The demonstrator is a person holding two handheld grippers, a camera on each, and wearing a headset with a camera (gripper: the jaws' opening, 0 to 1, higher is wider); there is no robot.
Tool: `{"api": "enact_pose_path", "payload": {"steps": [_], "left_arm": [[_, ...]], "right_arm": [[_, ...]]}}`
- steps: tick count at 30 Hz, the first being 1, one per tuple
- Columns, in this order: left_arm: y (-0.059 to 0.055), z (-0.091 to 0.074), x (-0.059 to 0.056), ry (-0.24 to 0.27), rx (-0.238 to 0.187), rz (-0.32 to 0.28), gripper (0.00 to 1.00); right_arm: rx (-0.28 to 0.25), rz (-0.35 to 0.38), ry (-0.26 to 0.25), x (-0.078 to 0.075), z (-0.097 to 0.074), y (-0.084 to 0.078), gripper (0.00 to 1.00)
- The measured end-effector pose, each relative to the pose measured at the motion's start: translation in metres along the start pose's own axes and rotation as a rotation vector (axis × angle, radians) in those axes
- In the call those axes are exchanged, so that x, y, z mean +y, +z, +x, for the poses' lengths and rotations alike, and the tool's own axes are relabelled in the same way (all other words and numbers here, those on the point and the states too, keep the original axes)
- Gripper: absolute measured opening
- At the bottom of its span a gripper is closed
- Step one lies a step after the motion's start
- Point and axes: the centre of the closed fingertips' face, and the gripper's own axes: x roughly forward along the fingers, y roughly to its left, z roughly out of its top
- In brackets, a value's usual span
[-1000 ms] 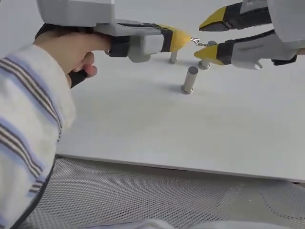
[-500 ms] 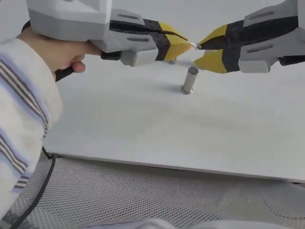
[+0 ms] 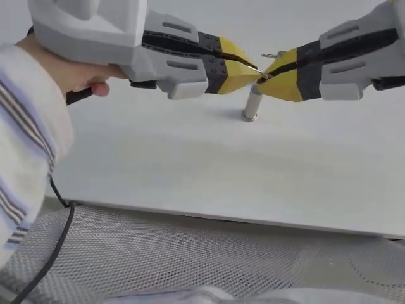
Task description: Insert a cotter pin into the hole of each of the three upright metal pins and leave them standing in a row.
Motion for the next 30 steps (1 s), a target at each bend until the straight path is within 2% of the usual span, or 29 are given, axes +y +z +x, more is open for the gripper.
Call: {"api": "enact_pose_path", "payload": {"steps": [5, 11, 13, 14, 15, 19, 21, 23, 24, 26, 30], "left_arm": [[-0.01, 0.002, -0.007, -0.043, 0.056, 0.028, 0.0], [-0.014, 0.008, -0.013, -0.099, 0.082, 0.067, 0.0], [-0.014, 0.009, -0.012, -0.107, 0.078, 0.051, 0.0], [-0.014, 0.009, -0.014, -0.105, 0.077, 0.05, 0.0], [-0.014, 0.009, -0.02, -0.104, 0.074, 0.044, 0.0], [-0.014, 0.013, -0.021, -0.097, 0.079, 0.033, 0.0], [-0.018, 0.015, -0.018, -0.093, 0.097, 0.027, 0.02], [-0.021, 0.015, -0.015, -0.081, 0.106, 0.029, 0.11], [-0.023, 0.016, -0.009, -0.058, 0.115, 0.034, 0.16], [-0.025, 0.017, -0.002, -0.034, 0.114, 0.021, 0.2], [-0.03, 0.02, 0.004, -0.02, 0.118, -0.003, 0.28]], "right_arm": [[0.028, -0.025, 0.042, 0.01, -0.002, -0.004, 0.0], [0.076, -0.057, 0.092, 0.022, -0.006, -0.011, 0.0], [0.08, -0.051, 0.093, 0.022, -0.008, -0.011, 0.0], [0.079, -0.049, 0.091, 0.022, -0.008, -0.011, 0.0], [0.074, -0.043, 0.087, 0.022, -0.009, -0.011, 0.0], [0.065, -0.036, 0.066, 0.02, -0.013, -0.011, 0.0], [0.062, -0.041, 0.052, 0.019, -0.014, -0.012, 0.0], [0.064, -0.039, 0.038, 0.016, -0.016, -0.013, 0.0], [0.07, -0.038, 0.025, 0.013, -0.017, -0.015, 0.0], [0.079, -0.029, 0.004, 0.008, -0.019, -0.021, 0.0], [0.104, -0.002, -0.047, -0.004, -0.023, -0.034, 0.0]]}}
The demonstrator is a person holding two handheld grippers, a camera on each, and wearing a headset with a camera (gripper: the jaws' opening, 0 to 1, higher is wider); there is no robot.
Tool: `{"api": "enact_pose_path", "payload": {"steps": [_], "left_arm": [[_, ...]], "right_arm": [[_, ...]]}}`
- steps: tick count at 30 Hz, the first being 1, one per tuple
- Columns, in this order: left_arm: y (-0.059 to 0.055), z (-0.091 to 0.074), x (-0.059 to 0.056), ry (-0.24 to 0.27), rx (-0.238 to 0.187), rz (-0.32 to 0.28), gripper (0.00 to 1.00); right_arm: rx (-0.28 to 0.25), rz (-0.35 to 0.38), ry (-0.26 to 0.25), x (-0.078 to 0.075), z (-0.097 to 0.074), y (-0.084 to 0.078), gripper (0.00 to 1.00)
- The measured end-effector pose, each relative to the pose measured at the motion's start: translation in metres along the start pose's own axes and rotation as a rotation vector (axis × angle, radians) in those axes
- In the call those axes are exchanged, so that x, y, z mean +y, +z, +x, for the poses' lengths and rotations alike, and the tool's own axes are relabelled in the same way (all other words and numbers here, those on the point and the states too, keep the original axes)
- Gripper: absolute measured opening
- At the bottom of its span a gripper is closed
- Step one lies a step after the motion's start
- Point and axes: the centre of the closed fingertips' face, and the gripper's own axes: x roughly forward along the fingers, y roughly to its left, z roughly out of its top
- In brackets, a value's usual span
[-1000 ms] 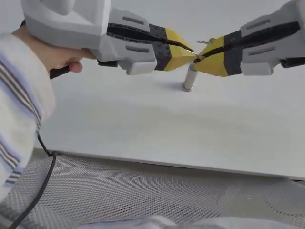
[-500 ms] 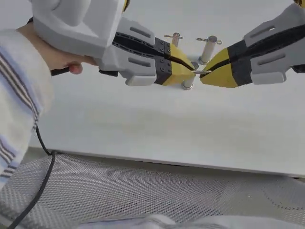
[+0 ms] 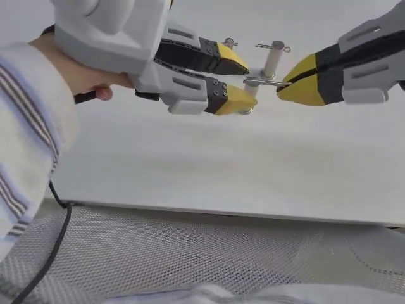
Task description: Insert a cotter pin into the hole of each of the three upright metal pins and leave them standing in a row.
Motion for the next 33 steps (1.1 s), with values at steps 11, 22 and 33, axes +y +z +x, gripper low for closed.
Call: {"api": "enact_pose_path", "payload": {"steps": [11, 22, 33], "left_arm": [[-0.015, 0.015, 0.019, 0.038, 0.021, -0.082, 0.28], [-0.02, 0.03, 0.033, 0.049, 0.069, -0.072, 0.21], [-0.026, 0.044, 0.034, 0.012, 0.129, -0.035, 0.18]], "right_arm": [[0.055, 0.054, -0.067, -0.02, 0.001, -0.034, 0.0], [0.089, 0.064, -0.09, -0.039, 0.01, -0.054, 0.0], [0.09, 0.076, -0.076, -0.046, 0.017, -0.06, 0.0]]}}
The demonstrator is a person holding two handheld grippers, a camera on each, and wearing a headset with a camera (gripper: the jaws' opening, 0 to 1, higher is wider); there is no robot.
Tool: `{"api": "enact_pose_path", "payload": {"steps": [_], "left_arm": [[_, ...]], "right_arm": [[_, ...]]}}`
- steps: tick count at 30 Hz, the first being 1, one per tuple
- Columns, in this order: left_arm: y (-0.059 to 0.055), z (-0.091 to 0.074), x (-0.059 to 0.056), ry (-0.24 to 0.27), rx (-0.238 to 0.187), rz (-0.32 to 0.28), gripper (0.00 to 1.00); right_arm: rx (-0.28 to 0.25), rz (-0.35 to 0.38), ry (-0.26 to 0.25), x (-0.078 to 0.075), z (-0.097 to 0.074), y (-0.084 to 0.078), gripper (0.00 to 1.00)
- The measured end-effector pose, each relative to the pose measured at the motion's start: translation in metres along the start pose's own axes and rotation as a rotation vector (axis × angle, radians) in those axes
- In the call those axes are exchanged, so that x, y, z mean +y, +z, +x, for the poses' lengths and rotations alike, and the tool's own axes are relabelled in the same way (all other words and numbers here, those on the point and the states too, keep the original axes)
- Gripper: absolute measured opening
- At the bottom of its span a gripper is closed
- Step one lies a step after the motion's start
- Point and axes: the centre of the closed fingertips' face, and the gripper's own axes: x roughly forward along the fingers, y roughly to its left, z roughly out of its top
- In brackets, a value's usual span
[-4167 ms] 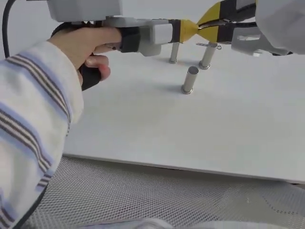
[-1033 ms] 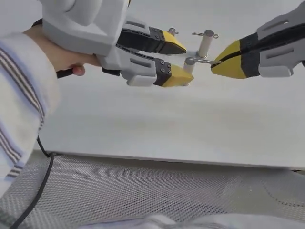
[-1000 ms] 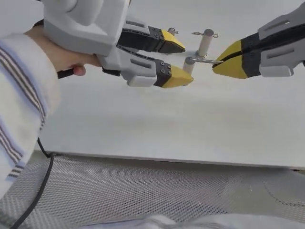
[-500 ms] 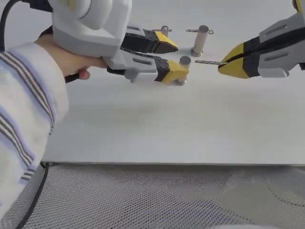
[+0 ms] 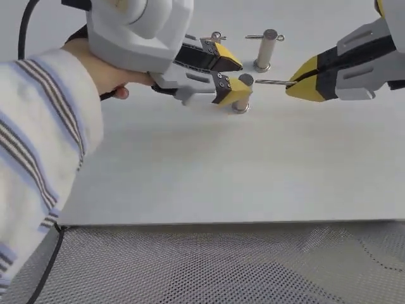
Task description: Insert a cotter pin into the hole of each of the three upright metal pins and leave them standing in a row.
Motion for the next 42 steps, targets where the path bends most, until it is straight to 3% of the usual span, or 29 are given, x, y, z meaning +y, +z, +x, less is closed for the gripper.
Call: {"api": "enact_pose_path", "payload": {"steps": [6, 22, 36, 38, 40, 42], "left_arm": [[-0.003, 0.001, 0.001, -0.01, 0.015, 0.002, 0.1], [-0.009, 0.004, 0.01, -0.007, 0.03, 0.026, 0.09], [-0.008, 0.006, 0.012, 0.005, 0.041, 0.02, 0.09], [-0.009, 0.006, 0.012, 0.007, 0.043, 0.019, 0.09], [-0.009, 0.006, 0.012, 0.007, 0.045, 0.019, 0.09], [-0.009, 0.006, 0.012, 0.007, 0.045, 0.017, 0.09]], "right_arm": [[0.002, 0.001, 0.007, -0.001, 0.001, -0.001, 0.0], [0.033, -0.034, 0.017, -0.003, 0.012, 0.001, 0.0], [0.003, -0.054, 0.035, 0.001, 0.033, 0.019, 0.0], [-0.006, -0.108, 0.037, 0.002, 0.036, 0.023, 0.0], [-0.009, -0.109, 0.036, 0.003, 0.036, 0.023, 0.0], [-0.022, -0.11, 0.014, 0.0, 0.036, 0.024, 0.06]]}}
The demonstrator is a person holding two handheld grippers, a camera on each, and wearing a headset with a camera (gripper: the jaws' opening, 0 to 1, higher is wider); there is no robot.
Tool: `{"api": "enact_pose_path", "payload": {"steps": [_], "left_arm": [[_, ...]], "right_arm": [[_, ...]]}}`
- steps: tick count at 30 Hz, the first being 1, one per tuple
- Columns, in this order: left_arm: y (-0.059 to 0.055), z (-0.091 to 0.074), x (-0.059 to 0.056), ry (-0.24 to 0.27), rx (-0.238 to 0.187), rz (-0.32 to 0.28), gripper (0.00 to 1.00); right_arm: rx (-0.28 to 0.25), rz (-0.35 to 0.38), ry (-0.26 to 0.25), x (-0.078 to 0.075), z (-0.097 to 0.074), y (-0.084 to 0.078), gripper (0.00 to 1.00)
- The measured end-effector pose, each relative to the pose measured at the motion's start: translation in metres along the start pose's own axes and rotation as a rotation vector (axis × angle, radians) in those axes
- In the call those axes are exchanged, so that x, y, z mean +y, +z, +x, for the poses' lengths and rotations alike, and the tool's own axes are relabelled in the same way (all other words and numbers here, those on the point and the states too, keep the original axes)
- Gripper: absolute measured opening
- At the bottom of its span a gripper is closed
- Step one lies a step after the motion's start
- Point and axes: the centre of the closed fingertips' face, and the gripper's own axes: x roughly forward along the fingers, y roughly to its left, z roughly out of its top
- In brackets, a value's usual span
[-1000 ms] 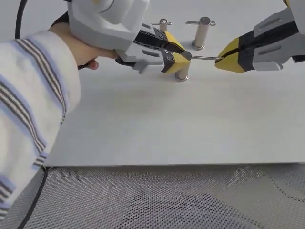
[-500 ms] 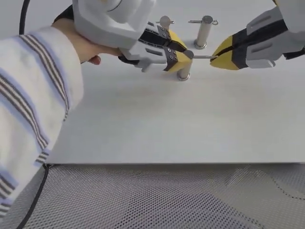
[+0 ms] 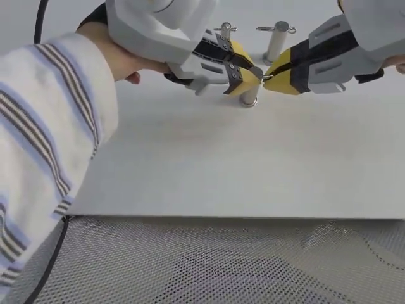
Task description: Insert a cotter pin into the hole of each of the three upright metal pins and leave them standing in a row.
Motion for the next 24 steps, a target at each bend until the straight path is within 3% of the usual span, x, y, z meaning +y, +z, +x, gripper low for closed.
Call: {"api": "enact_pose_path", "payload": {"steps": [1, 3, 7, 14, 24], "left_arm": [[0.0, 0.0, 0.0, 0.001, 0.0, -0.001, 0.09], [0.0, 0.0, 0.0, 0.003, -0.001, -0.003, 0.09], [-0.001, 0.0, 0.0, 0.01, -0.003, -0.011, 0.09], [-0.001, 0.0, 0.0, 0.03, -0.002, -0.038, 0.09], [-0.001, 0.0, -0.001, 0.06, 0.0, -0.073, 0.09]], "right_arm": [[0.003, -0.006, -0.005, 0.0, -0.001, -0.001, 0.13], [0.013, 0.007, -0.011, -0.001, -0.005, -0.004, 0.17], [0.011, 0.032, -0.018, -0.002, -0.016, -0.007, 0.07], [-0.003, 0.044, -0.008, 0.001, -0.019, -0.006, 0.0], [-0.009, 0.03, -0.008, -0.001, -0.012, 0.001, 0.0]]}}
